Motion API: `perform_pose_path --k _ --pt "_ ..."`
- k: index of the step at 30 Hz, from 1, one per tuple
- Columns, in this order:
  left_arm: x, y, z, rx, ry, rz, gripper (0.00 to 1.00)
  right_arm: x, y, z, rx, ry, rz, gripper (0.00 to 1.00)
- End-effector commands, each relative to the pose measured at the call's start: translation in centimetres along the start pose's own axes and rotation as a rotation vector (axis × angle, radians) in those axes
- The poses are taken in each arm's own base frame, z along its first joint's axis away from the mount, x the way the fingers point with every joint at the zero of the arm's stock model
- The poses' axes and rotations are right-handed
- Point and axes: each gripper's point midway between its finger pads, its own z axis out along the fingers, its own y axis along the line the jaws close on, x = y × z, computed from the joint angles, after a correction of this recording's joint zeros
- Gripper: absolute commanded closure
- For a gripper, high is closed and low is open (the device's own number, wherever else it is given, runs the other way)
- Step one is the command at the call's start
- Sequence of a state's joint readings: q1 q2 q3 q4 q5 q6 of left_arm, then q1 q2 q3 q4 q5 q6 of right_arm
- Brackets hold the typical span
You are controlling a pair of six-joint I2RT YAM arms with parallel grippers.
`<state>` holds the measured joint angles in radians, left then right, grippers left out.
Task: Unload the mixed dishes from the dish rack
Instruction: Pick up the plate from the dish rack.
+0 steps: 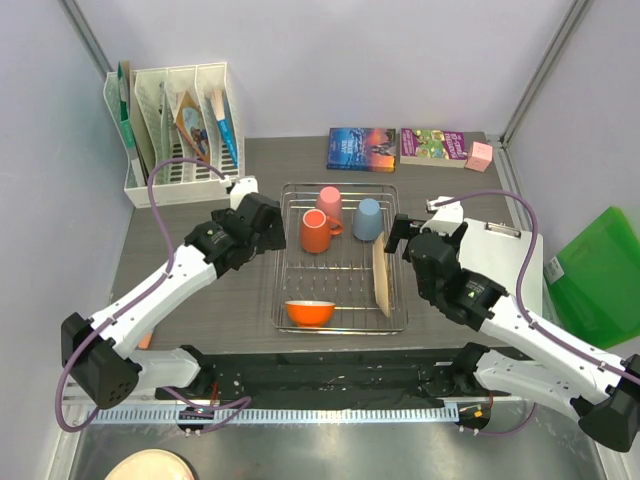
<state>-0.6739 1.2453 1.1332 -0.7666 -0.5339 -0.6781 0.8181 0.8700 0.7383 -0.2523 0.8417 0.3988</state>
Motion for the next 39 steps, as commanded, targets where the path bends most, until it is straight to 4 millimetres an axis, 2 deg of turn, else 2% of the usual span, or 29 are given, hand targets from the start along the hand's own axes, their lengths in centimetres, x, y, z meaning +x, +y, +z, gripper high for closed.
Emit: perform_pose_path --k 1,3,7,9,11,13,16,18,20,22,24,25,26,27,28,29,30,31,33,34,39 --pt "-1.3 -0.2 -0.2 -0.002 -0.044 -0.024 0.00 -1.3 0.3 -0.2 -0.011 -0.042 0.048 0.00" --pt "-1.2 -0.2 -0.1 -0.002 -0.037 -0.016 0.00 -1.2 0.2 -0.2 -0.010 -0.037 0.046 0.00" --pt "-1.5 0.0 -0.2 -0.003 -0.060 -0.028 0.00 -1.6 -1.2 -0.2 0.063 -0.070 0.076 0.00" --pt "-1.7 0.4 -0.1 -0.037 -0.079 -0.059 0.00 -1.7 -1.1 -0.3 0.053 -0.070 0.084 0.00" --pt "-2.4 0.8 -0.2 -0.071 -0.095 -0.075 0.00 -1.5 -0.1 -0.3 0.001 -0.049 0.068 0.00" --pt "-2.3 0.0 0.0 -0.046 -0.067 -0.027 0.00 -1.4 0.3 -0.3 -0.011 -0.038 0.062 0.00" --pt "-3.3 -2.0 -1.0 0.018 -0.074 0.025 0.00 -1.2 0.0 -0.1 0.017 -0.031 0.055 0.00" --pt "-4.7 -2.8 -1.8 0.030 -0.127 0.044 0.00 -1.3 0.0 0.0 0.027 -0.031 0.052 0.00" --pt "-5.2 -3.7 -2.3 0.052 -0.148 0.064 0.00 -1.5 -0.1 -0.2 0.028 -0.037 0.058 0.00" --pt "-6.6 -4.2 -3.0 0.054 -0.185 0.062 0.00 -1.9 -0.4 -0.2 0.041 -0.047 0.066 0.00" --pt "-6.8 -4.4 -3.0 0.023 -0.189 0.090 0.00 -2.2 -0.6 -0.4 0.043 -0.055 0.072 0.00" --pt "-7.5 -4.6 -3.4 0.016 -0.202 0.087 0.00 -2.5 -0.4 -0.5 0.034 -0.056 0.074 0.00" --pt "-7.2 -5.0 -3.0 -0.001 -0.193 0.108 0.00 -2.5 -0.3 -0.6 0.027 -0.047 0.067 0.00" --pt "-7.0 -4.8 -2.8 -0.021 -0.183 0.126 0.00 -2.3 0.3 -0.6 -0.003 -0.024 0.059 0.00" --pt "-7.4 -4.9 -2.9 -0.021 -0.186 0.123 0.00 -2.9 0.8 -0.8 -0.028 -0.018 0.064 0.01" --pt "-7.1 -5.1 -2.6 -0.028 -0.176 0.131 0.00 -2.6 1.3 -0.9 -0.056 0.008 0.046 0.05" --pt "-6.9 -5.1 -2.4 -0.033 -0.171 0.132 0.00 -1.9 2.8 -1.2 -0.132 0.052 0.023 0.07" --pt "-6.6 -5.1 -2.2 -0.033 -0.164 0.134 0.00 -2.6 3.5 -1.4 -0.159 0.062 0.032 0.09" --pt "-6.2 -5.3 -2.1 -0.021 -0.153 0.125 0.00 -1.8 4.2 -1.8 -0.196 0.124 0.005 0.15" --pt "-5.8 -5.3 -1.9 -0.014 -0.143 0.121 0.00 -1.5 5.3 -2.0 -0.234 0.173 -0.012 0.17" --pt "-4.8 -5.1 -1.7 -0.006 -0.126 0.114 0.01 0.7 6.6 -2.5 -0.298 0.282 -0.048 0.21"
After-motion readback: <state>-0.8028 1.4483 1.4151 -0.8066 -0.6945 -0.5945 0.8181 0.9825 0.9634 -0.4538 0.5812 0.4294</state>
